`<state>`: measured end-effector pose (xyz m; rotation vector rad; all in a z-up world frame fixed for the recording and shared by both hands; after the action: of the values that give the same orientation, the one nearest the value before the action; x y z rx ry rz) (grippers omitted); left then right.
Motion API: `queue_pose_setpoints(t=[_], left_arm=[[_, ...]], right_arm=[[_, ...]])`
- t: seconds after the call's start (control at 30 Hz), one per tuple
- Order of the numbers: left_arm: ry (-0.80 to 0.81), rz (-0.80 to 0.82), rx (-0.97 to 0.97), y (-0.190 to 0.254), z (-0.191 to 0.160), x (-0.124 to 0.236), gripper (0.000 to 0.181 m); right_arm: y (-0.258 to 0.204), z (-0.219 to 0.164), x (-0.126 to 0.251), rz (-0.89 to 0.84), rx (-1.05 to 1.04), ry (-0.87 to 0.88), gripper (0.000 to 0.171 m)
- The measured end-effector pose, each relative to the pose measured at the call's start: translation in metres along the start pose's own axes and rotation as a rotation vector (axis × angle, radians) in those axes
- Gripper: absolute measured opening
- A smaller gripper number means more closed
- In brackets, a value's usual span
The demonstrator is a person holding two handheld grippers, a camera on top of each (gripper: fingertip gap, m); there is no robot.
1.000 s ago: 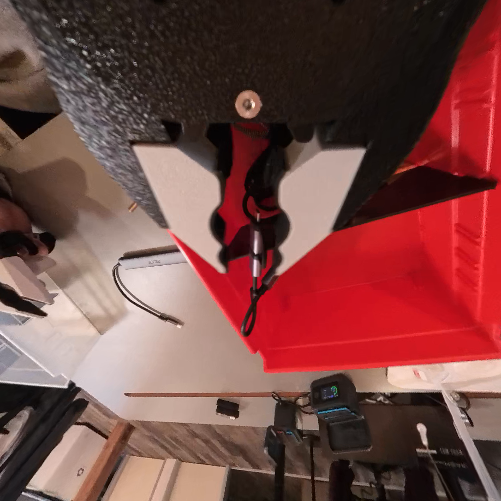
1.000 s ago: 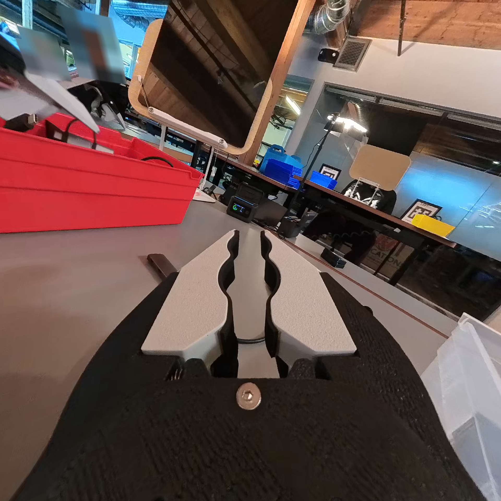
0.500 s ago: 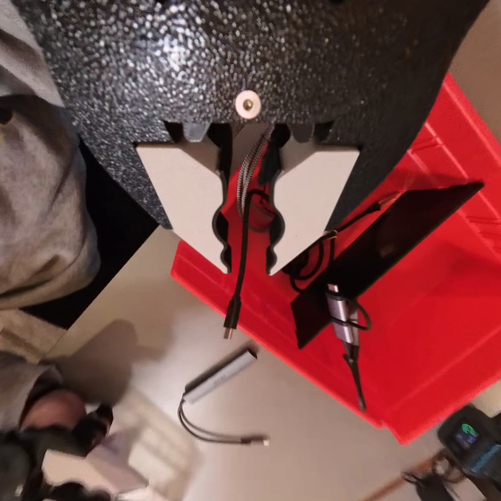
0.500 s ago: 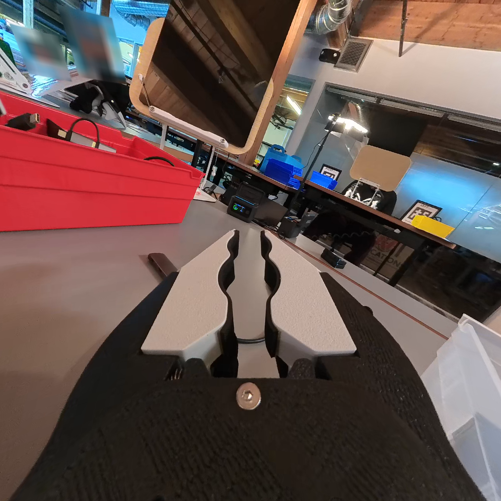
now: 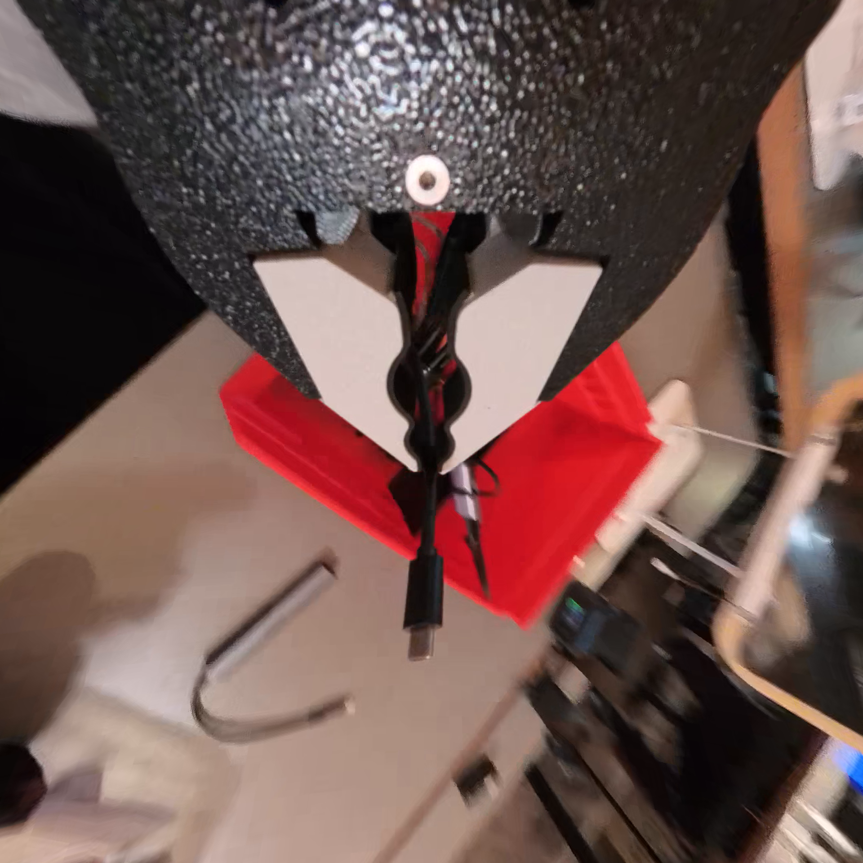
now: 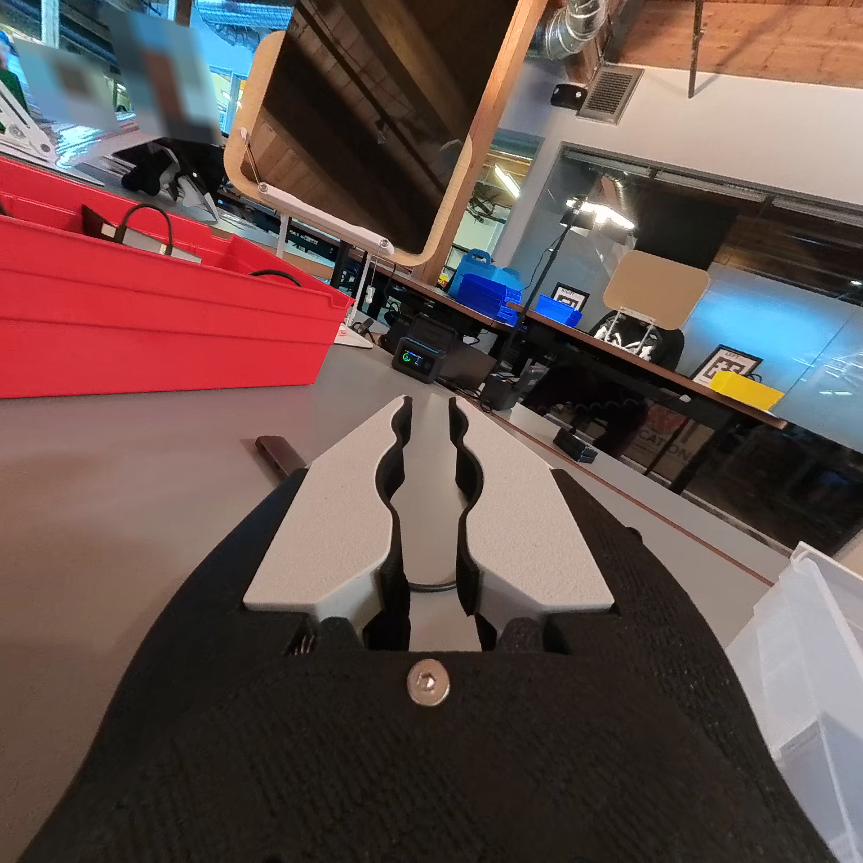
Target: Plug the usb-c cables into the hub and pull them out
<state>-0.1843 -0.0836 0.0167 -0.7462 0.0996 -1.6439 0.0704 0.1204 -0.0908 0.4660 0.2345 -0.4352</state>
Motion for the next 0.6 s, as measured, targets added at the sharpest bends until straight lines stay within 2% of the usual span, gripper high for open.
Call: queue_pose_setpoints(t=[0.03, 0.13, 0.27, 0.37, 0.47, 0.53, 0.6], left_arm=[[0.071, 0.043, -0.023, -0.002, 0.008, 0.004, 0.002], [0.275, 0.179, -0.090, -0.003, 0.032, 0.015, 0.003], [0.491, 0.278, -0.121, 0.006, 0.059, 0.024, 0.002], [0.595, 0.188, -0.055, 0.020, 0.074, 0.014, 0.003], [0.592, 0.099, 0.001, 0.033, 0.079, -0.010, 0.002], [0.564, 0.030, 0.031, 0.042, 0.079, -0.027, 0.002], [0.568, -0.061, 0.094, 0.052, 0.080, -0.043, 0.002]], right_arm=[[0.000, 0.000, 0.000, 0.000, 0.000, 0.000, 0.014], [0.000, 0.000, 0.000, -0.001, -0.001, 0.001, 0.014], [0.000, -0.001, 0.000, -0.001, -0.001, 0.001, 0.014], [0.000, -0.001, 0.000, 0.000, -0.002, 0.001, 0.014], [0.000, 0.000, 0.000, 0.018, -0.025, 0.019, 0.017], [-0.002, 0.006, 0.002, 0.088, -0.100, 0.090, 0.025], [-0.009, 0.014, 0.004, 0.232, -0.209, 0.165, 0.038]])
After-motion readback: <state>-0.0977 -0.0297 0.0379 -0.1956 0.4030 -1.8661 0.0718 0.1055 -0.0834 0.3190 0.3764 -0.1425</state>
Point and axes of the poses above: each gripper's, where its closed fingertips meet, x back along the fingers, z out of its top, y = z × x across the jaws, the point moved 9 cm from there along x, back along the fingers, and after that the axes turned 10 degrees about y, right-handed, at the moved point
